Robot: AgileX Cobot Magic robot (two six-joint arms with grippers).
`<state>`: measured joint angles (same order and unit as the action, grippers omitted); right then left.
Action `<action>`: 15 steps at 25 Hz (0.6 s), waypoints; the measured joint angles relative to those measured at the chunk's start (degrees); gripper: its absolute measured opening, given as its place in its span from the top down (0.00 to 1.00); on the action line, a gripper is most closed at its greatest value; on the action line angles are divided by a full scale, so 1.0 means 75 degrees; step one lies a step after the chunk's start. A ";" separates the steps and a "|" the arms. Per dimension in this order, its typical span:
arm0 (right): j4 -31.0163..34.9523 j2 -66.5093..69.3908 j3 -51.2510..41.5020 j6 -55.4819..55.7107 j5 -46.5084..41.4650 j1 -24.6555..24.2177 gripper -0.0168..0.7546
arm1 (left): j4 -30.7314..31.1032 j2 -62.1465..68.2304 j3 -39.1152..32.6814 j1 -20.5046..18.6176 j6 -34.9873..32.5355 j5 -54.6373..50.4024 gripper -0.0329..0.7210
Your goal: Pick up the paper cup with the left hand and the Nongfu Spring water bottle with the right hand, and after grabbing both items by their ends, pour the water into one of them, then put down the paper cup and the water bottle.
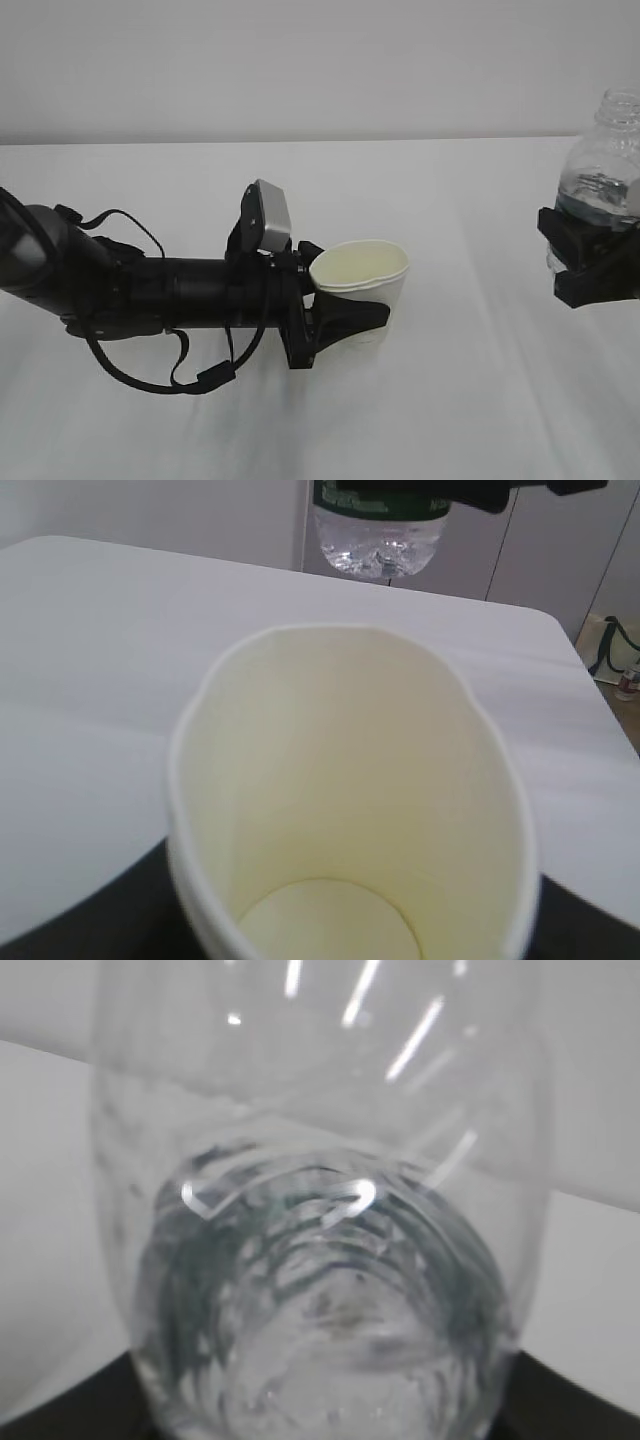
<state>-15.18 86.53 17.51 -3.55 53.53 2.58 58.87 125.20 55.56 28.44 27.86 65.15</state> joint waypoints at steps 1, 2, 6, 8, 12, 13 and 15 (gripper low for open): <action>0.0000 -0.0157 0.0000 0.0000 -0.0160 0.0000 0.47 | 0.0000 0.0000 0.0000 0.0036 0.0000 0.0000 0.39; 0.0000 -0.0297 -0.0013 0.0014 -0.0276 0.0000 0.47 | 0.0000 0.0000 0.0000 0.0103 0.0000 0.0000 0.39; 0.0000 -0.0689 -0.0018 0.0126 -0.0495 0.0000 0.47 | 0.0000 0.0000 0.0000 0.0414 0.0000 0.0000 0.39; 0.0000 -0.0816 -0.0028 0.0146 -0.0594 0.0000 0.47 | -0.0078 0.0000 0.0000 0.0564 0.0000 -0.0007 0.39; 0.0000 -0.0888 -0.0028 0.0152 -0.0727 0.0000 0.47 | -0.0303 0.0000 0.0000 0.0752 0.0005 -0.0057 0.39; 0.0000 -0.0888 -0.0028 0.0152 -0.0738 0.0000 0.47 | -0.0365 0.0000 0.0000 0.0782 0.0005 -0.0086 0.39; 0.0000 -0.0888 -0.0028 0.0164 -0.0777 0.0000 0.47 | -0.0461 0.0000 0.0000 0.0816 0.0005 -0.0230 0.39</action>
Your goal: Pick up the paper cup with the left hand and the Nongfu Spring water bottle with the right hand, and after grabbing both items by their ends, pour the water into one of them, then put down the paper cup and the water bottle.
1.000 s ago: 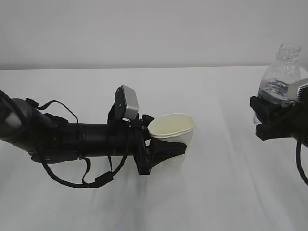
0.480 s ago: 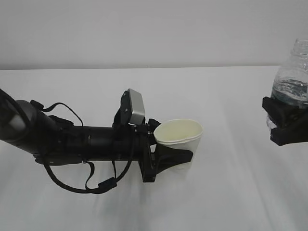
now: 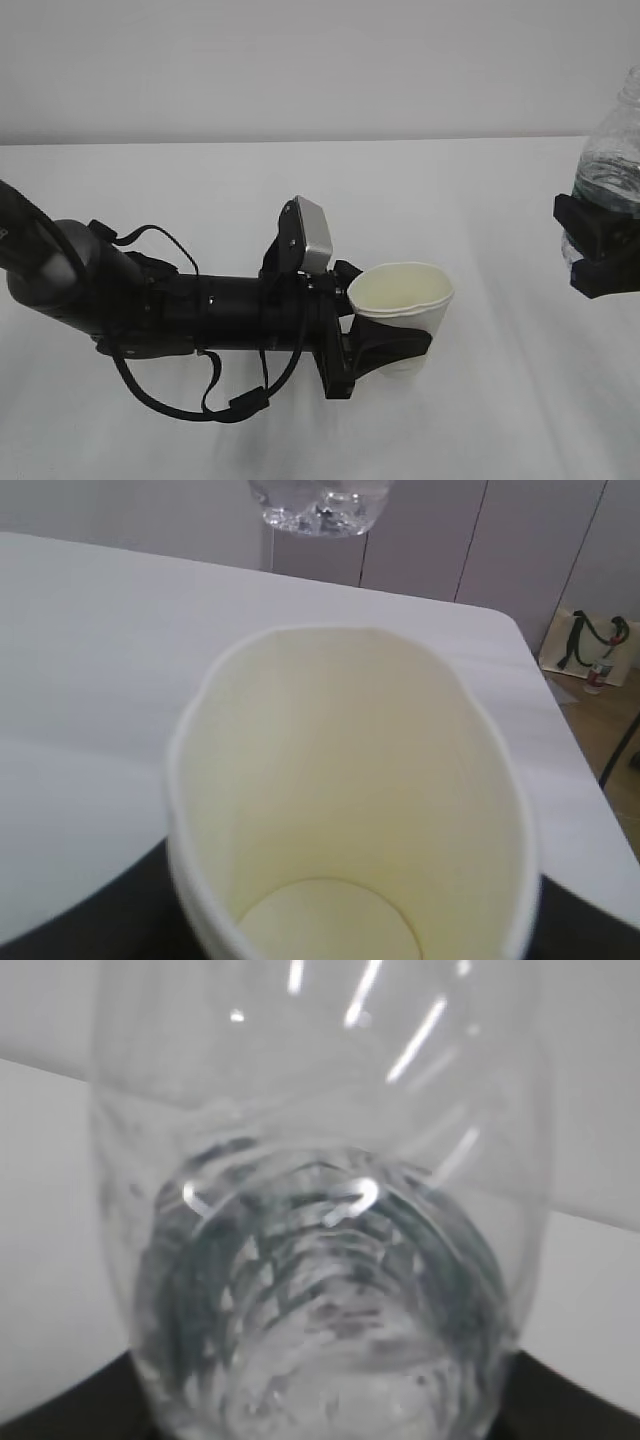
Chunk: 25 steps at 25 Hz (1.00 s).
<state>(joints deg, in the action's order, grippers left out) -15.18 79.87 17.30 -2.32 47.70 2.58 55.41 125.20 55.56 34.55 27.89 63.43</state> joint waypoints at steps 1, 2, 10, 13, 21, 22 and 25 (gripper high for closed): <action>0.0000 0.0000 0.0000 0.0000 -0.0035 0.0000 0.47 | -0.0035 0.0000 0.0000 0.0018 0.0000 -0.0058 0.39; 0.0000 0.0000 0.0000 0.0000 -0.0087 0.0000 0.47 | -0.0054 0.0000 0.0000 0.0018 0.0000 -0.0132 0.39; 0.0015 0.0000 0.0202 -0.0195 -0.0331 0.0000 0.47 | -0.0332 0.0000 0.0000 0.0018 0.0000 -0.0400 0.39; 0.0108 0.0000 0.0303 -0.0541 -0.0331 0.0000 0.47 | -0.0386 0.0000 0.0000 0.0018 0.0000 -0.0400 0.39; 0.0572 0.0000 0.0303 -0.1374 -0.0477 0.0000 0.47 | -0.0198 0.0000 0.0368 0.0021 0.0012 -0.0400 0.39; 0.0577 0.0000 0.0307 -0.1448 -0.0498 0.0000 0.47 | -0.0105 0.0000 0.0394 0.0035 0.0012 -0.0406 0.39; 0.0589 0.0000 0.0307 -0.1760 -0.0514 0.0000 0.47 | 0.0035 0.0000 0.0432 0.0168 0.0012 -0.0419 0.39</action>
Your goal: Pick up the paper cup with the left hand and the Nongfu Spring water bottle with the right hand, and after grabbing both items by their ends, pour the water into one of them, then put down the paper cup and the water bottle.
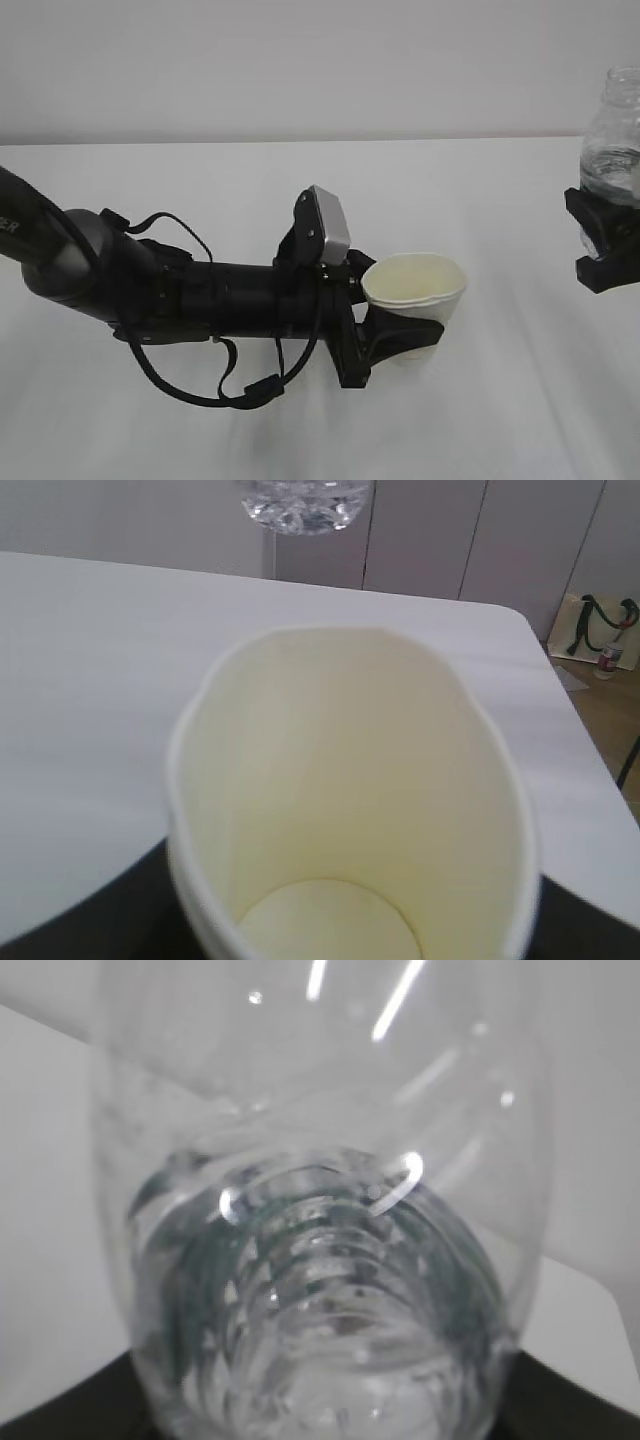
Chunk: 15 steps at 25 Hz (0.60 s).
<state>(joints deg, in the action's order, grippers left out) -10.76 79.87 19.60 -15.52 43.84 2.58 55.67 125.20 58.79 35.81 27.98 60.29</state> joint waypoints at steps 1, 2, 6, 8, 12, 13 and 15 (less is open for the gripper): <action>0.0000 0.0000 0.0000 -0.0124 -0.0019 0.0000 0.47 | 0.0018 0.0000 0.0000 0.0068 0.0000 0.0000 0.39; 0.0000 0.0000 0.0000 -0.0289 -0.0054 0.0000 0.47 | 0.0018 0.0000 0.0000 0.0128 0.0000 0.0000 0.39; 0.0000 0.0000 0.0013 -0.0938 -0.0217 0.0000 0.47 | -0.0082 0.0000 0.0034 0.0401 0.0000 -0.0137 0.39; 0.0000 0.0000 0.0013 -0.1117 -0.0271 0.0000 0.47 | -0.0098 0.0000 0.0092 0.0519 0.0000 -0.0177 0.39; 0.0000 0.0000 0.0013 -0.1497 -0.0283 0.0000 0.47 | -0.0179 0.0000 0.0151 0.0593 0.0000 -0.0190 0.39; 0.0000 0.0000 0.0013 -0.1609 -0.0283 0.0000 0.47 | -0.0215 0.0000 0.0151 0.0593 0.0000 -0.0207 0.39; 0.0000 0.0000 0.0013 -0.1793 -0.0288 0.0000 0.47 | -0.0247 0.0000 0.0151 0.0593 0.0000 -0.0205 0.39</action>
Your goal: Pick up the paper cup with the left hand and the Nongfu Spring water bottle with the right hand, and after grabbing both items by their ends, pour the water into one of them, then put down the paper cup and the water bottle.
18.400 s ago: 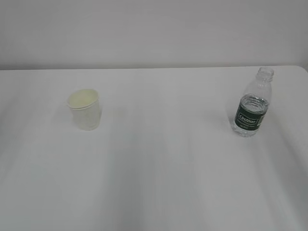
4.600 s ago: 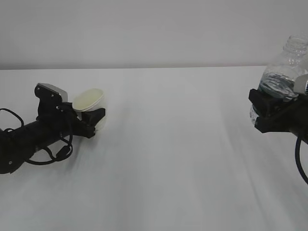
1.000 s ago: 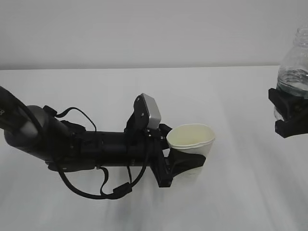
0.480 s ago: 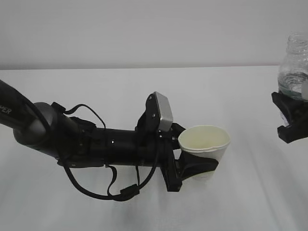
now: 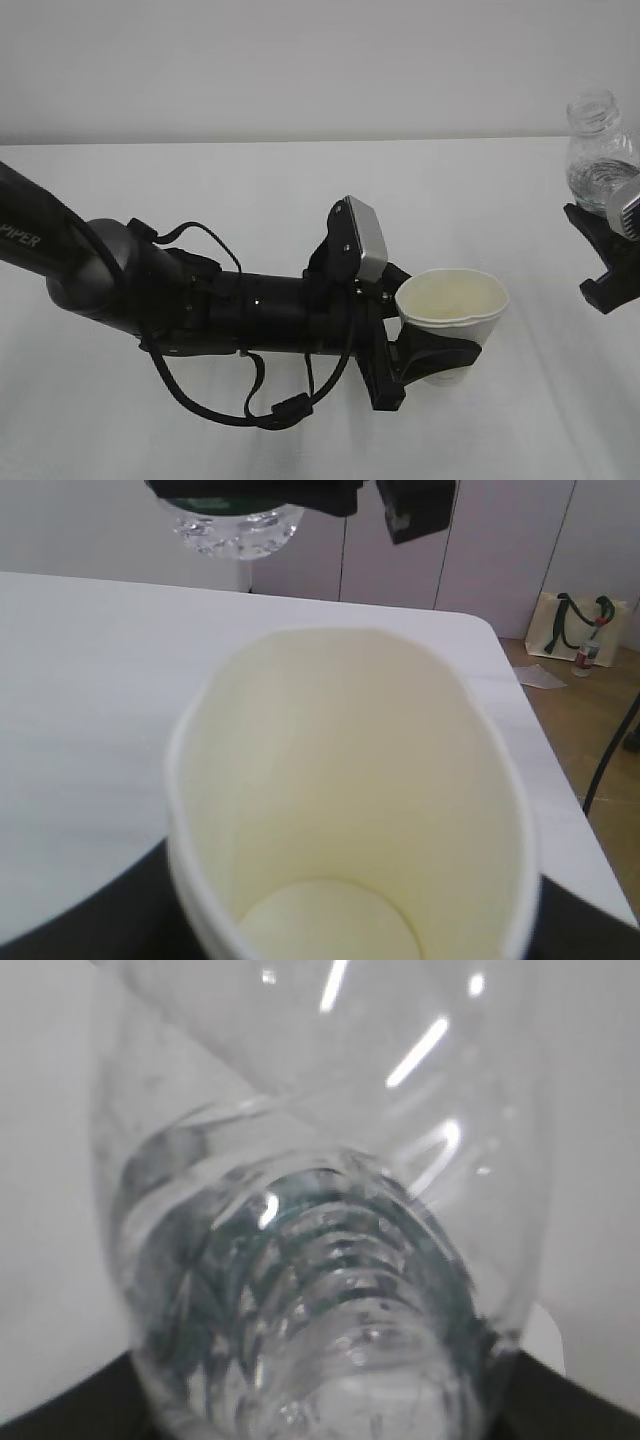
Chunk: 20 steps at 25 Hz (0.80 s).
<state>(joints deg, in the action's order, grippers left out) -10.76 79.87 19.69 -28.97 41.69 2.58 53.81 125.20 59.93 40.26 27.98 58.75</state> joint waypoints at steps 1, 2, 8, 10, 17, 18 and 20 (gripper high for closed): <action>0.0000 0.0000 0.0000 -0.0111 0.0000 0.0000 0.47 | 0.0000 0.0000 0.0000 0.0000 0.0000 0.0000 0.39; 0.0000 0.0000 0.0000 -0.0252 0.0000 0.0000 0.47 | 0.0000 0.0000 0.0000 0.0000 0.0000 0.0000 0.39; 0.0000 0.0000 0.0000 -0.1138 0.0000 0.0000 0.47 | 0.0000 0.0000 0.0000 0.0011 0.0018 0.0000 0.39; 0.0000 0.0000 0.0000 -0.1350 0.0000 0.0000 0.47 | 0.0000 0.0000 0.0000 0.0011 0.0024 0.0000 0.39; 0.0000 0.0000 0.0000 -0.2149 0.0000 0.0000 0.47 | 0.0000 0.0000 0.0000 0.0011 0.0036 0.0000 0.40; 0.0000 0.0000 0.0000 -0.2292 0.0000 0.0000 0.47 | 0.0000 0.0000 0.0000 0.0011 0.0036 0.0000 0.40; 0.0000 0.0000 0.0000 -0.2525 -0.0013 0.0000 0.47 | 0.0000 0.0000 0.0000 0.0011 0.0036 0.0000 0.40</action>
<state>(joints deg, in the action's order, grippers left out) -10.76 79.87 19.69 -47.90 41.59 2.58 53.81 125.20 59.93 40.35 28.25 58.75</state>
